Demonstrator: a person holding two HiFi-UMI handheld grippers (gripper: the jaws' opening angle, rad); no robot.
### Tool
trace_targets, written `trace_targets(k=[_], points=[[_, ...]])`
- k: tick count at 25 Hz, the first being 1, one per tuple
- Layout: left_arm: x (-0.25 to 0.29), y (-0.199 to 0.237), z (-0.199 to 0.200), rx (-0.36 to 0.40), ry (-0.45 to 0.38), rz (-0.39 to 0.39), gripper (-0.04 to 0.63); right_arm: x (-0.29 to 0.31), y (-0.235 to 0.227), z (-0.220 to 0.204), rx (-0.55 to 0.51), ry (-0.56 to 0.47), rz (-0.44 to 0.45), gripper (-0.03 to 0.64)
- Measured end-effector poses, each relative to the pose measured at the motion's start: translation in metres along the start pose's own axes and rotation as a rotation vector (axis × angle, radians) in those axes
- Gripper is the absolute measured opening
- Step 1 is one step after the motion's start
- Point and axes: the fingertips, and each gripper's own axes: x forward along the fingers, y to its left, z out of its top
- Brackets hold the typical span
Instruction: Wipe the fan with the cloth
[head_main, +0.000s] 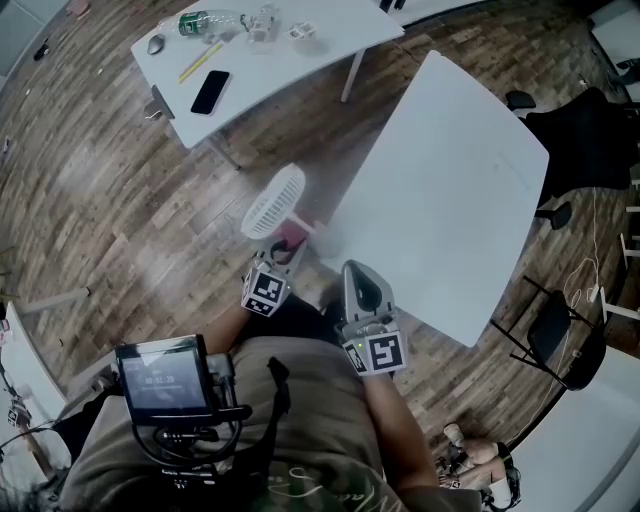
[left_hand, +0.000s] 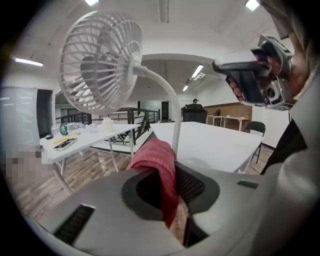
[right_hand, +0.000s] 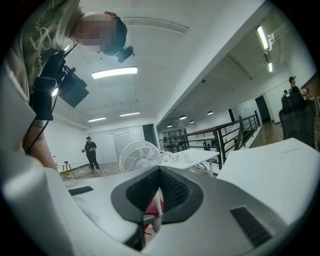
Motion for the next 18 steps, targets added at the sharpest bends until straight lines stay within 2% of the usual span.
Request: trace_targets(k=[5, 10, 15, 18], points=[[0.003, 0.010, -0.009, -0.026, -0.006, 0.015, 0.083, -0.008, 0.000, -0.002, -0.009, -0.007, -0.004, 0.000], [-0.014, 0.047, -0.025, -0.067, 0.072, 0.124, 0.083, -0.017, 0.001, 0.004, -0.011, -0.014, -0.014, 0.000], [-0.041, 0.029, -0.007, -0.012, 0.010, 0.079, 0.081, -0.022, 0.009, 0.005, -0.008, -0.014, -0.004, 0.000], [-0.059, 0.012, 0.008, -0.016, -0.028, 0.073, 0.081, -0.024, 0.019, 0.009, -0.005, -0.013, 0.007, 0.000]])
